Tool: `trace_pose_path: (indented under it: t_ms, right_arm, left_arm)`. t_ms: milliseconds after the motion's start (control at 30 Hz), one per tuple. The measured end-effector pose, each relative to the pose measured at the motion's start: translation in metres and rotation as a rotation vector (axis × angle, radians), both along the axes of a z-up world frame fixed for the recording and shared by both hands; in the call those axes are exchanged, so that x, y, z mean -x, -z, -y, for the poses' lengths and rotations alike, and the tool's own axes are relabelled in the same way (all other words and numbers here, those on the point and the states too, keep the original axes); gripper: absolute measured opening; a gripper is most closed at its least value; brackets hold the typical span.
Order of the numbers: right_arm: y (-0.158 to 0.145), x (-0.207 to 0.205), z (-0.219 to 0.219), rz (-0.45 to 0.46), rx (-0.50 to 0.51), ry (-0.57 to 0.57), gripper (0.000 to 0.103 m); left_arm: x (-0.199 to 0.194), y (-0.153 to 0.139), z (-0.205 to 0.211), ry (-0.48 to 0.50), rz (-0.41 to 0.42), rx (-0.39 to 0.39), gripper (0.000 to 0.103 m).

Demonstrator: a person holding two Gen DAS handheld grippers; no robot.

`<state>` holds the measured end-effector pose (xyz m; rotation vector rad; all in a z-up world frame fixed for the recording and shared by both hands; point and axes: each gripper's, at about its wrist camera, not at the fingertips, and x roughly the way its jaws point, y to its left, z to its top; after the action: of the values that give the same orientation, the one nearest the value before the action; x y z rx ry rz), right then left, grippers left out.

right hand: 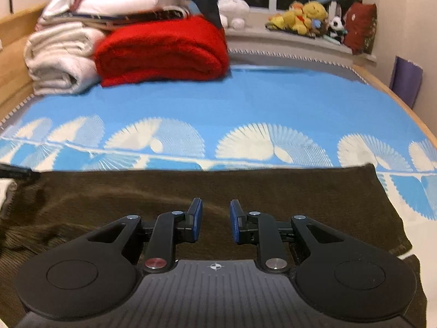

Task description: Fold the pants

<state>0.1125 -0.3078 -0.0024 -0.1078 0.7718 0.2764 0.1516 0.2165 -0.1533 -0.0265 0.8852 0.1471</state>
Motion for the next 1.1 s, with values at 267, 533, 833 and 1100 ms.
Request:
trace_pose_path:
  t_ms: [267,533,833,1100]
  right_arm:
    - [0.018,-0.013,0.009,-0.077,0.025,0.029,0.023]
    - [0.020,-0.007,0.011,-0.090,0.038,0.017,0.023]
    - [0.016,-0.007,0.014,-0.106,0.028,0.055,0.023]
    - [0.015,0.003,0.013,-0.146,-0.016,0.104,0.023]
  left_arm:
    - [-0.026,0.028,-0.009,0.007,-0.047,0.009,0.066]
    - [-0.024,0.027,-0.007,0.083,-0.053,0.093,0.016]
    - [0.027,-0.047,0.029,0.201,0.024,-0.032,0.002]
    - [0.182,-0.104,0.098,0.454,-0.027,-0.042,0.001]
